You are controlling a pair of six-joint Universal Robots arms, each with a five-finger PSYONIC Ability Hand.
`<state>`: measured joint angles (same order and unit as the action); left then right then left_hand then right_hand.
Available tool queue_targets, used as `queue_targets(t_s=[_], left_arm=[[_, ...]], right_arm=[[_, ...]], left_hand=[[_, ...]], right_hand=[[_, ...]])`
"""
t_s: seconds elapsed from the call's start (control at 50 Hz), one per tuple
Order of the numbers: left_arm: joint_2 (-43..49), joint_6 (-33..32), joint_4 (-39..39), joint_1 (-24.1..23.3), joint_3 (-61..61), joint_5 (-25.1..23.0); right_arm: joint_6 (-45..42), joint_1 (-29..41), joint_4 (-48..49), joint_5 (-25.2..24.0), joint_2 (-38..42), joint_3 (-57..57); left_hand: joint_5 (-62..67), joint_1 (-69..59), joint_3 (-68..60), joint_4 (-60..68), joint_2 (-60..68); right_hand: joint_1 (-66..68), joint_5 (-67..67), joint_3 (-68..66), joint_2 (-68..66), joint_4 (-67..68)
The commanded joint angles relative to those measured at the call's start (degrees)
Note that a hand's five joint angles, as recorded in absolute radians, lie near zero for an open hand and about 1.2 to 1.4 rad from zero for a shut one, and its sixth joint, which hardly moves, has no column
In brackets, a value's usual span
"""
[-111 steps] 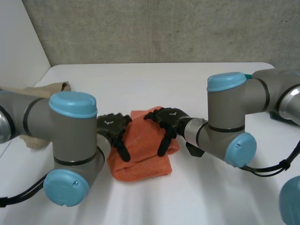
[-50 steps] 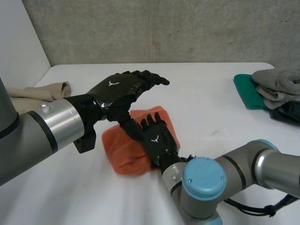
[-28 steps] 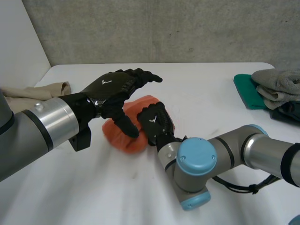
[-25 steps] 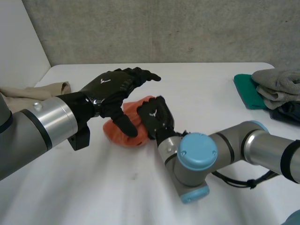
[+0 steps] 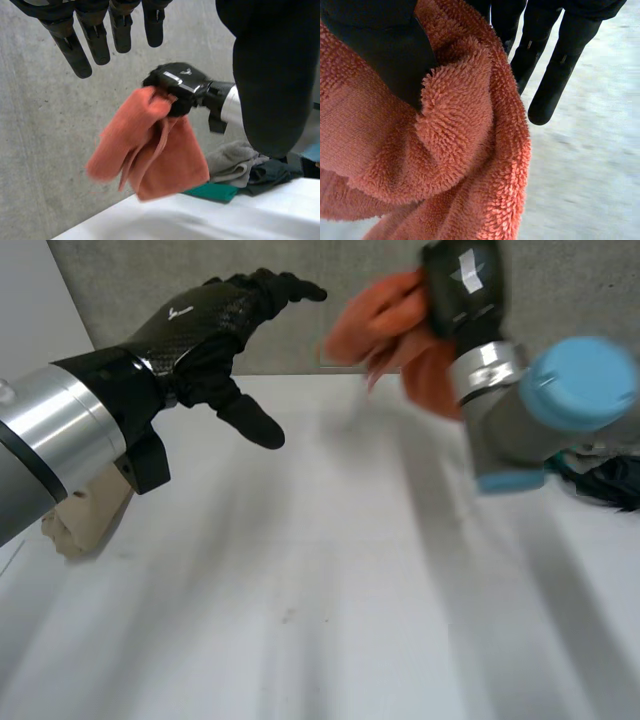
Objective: Fold the laundry.
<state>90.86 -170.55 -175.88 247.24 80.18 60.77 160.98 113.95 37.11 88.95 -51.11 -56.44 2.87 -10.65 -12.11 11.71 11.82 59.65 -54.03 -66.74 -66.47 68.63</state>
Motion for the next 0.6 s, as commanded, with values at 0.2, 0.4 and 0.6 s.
queue_targets(t_s=[0.2,0.4,0.6], left_arm=[[3.8,-0.57,-0.34,-4.48,1.47,0.93],[5.56,-2.24,-2.1,-6.42,3.06,2.42],[5.38,-3.03,-1.75,-6.59,2.35,2.51]], right_arm=[[7.6,-29.03,2.17,-15.19,11.28,-0.16],[-3.39,-36.78,5.69,-18.11,20.61,-3.67],[4.07,-35.02,6.39,-16.36,13.68,-4.64]], left_hand=[[-2.87,0.65,2.11,-1.71,-1.82],[-2.87,0.65,2.11,-1.71,-1.82],[-2.87,0.65,2.11,-1.71,-1.82]], right_hand=[[20.35,-15.97,-13.26,-13.53,11.37],[20.35,-15.97,-13.26,-13.53,11.37],[20.35,-15.97,-13.26,-13.53,11.37]])
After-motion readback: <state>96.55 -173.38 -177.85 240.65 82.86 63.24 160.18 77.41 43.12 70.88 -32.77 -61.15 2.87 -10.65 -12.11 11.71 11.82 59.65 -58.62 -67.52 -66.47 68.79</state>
